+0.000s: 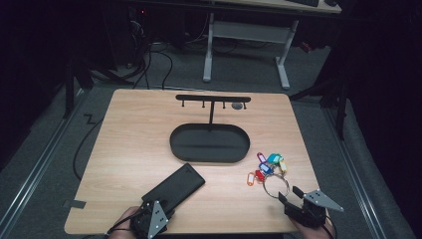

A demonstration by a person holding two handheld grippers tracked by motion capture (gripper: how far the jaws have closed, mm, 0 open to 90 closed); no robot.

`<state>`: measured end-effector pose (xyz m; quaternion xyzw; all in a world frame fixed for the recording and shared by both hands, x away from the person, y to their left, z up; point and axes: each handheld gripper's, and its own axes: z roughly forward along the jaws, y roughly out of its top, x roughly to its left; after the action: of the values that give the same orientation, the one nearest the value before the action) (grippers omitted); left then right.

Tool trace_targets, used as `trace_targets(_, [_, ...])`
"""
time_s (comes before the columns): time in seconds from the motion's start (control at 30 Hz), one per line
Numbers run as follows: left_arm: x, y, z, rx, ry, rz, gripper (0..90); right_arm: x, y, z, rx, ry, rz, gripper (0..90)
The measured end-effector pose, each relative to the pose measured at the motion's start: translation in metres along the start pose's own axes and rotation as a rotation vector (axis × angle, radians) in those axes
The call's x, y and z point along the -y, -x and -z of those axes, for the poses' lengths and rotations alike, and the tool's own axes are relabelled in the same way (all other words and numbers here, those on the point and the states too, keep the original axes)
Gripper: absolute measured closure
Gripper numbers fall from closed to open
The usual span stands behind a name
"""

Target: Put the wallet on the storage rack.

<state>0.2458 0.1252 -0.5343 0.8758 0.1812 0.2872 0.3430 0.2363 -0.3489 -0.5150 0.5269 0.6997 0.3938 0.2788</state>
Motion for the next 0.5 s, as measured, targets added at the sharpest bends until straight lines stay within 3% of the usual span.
trace_targets(0.17, [-0.001, -0.005, 0.001, 0.031, -0.014, -0.011, 55.1, 0.000, 0.000, 0.000, -0.002, 0.000, 0.000, 38.1])
trace_targets(0.3, [-0.005, -0.013, 0.000, 0.075, -0.027, 0.013, 59.5, 0.001, 0.000, 0.000, -0.006, 0.001, -0.011, 38.2])
trace_targets(0.5, [-0.006, -0.007, 0.001, 0.030, -0.023, 0.005, 67.2, 0.001, 0.000, -0.002, 0.008, -0.006, -0.014, 38.5])
